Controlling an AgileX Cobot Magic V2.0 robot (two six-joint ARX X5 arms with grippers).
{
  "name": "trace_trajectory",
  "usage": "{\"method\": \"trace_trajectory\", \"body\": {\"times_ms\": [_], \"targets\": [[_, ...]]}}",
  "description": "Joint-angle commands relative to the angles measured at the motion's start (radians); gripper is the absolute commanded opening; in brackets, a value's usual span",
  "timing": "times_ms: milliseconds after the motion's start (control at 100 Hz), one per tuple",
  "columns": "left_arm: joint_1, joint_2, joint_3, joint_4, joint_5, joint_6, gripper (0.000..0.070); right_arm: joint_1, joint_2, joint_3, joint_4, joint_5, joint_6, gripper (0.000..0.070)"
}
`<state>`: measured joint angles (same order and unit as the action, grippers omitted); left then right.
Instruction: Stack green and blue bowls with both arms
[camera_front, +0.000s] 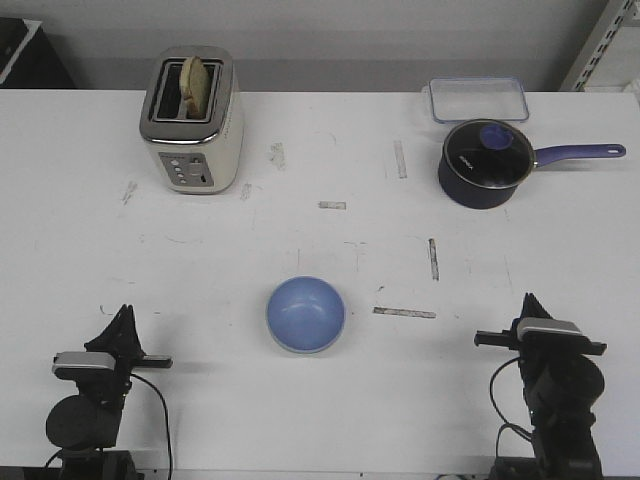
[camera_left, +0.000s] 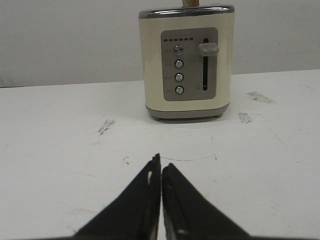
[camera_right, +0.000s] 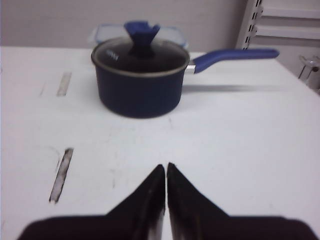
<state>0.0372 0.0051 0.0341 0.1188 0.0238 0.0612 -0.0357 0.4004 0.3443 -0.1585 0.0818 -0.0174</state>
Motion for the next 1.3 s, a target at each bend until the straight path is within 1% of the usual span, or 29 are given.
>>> {"method": "trace_trajectory", "body": {"times_ms": [0,150,350,420,490,640,1290], "targets": [[0.001,-0.002,-0.022,0.012,-0.002,-0.005,0.0001,0.0,-0.047,-0.046,0.057,-0.004,0.016,0.0],[0.001,-0.002,-0.022,0.012,-0.002,-0.005,0.0001,0.0,-0.194,-0.159,0.084,-0.034,0.016,0.0],[0.001,-0.002,-0.022,0.012,-0.002,-0.005,0.0001,0.0,-0.409,-0.26,0.093,-0.034,0.014,0.0],[0.001,-0.002,-0.022,0.012,-0.002,-0.005,0.0001,0.002,-0.399,-0.294,0.143,-0.035,0.015,0.0],[0.001,-0.002,-0.022,0.013,-0.002,-0.005,0.0001,0.005,-0.399,-0.333,0.187,-0.062,0.028,0.0],[0.001,-0.002,-0.022,0.011,-0.002,-0.005,0.0001,0.005,-0.399,-0.332,0.166,-0.111,0.031,0.0],[0.001,-0.002,-0.022,0.01,-0.002,-0.005,0.0001,0.004,-0.399,-0.332,0.166,-0.108,0.029,0.0]]}}
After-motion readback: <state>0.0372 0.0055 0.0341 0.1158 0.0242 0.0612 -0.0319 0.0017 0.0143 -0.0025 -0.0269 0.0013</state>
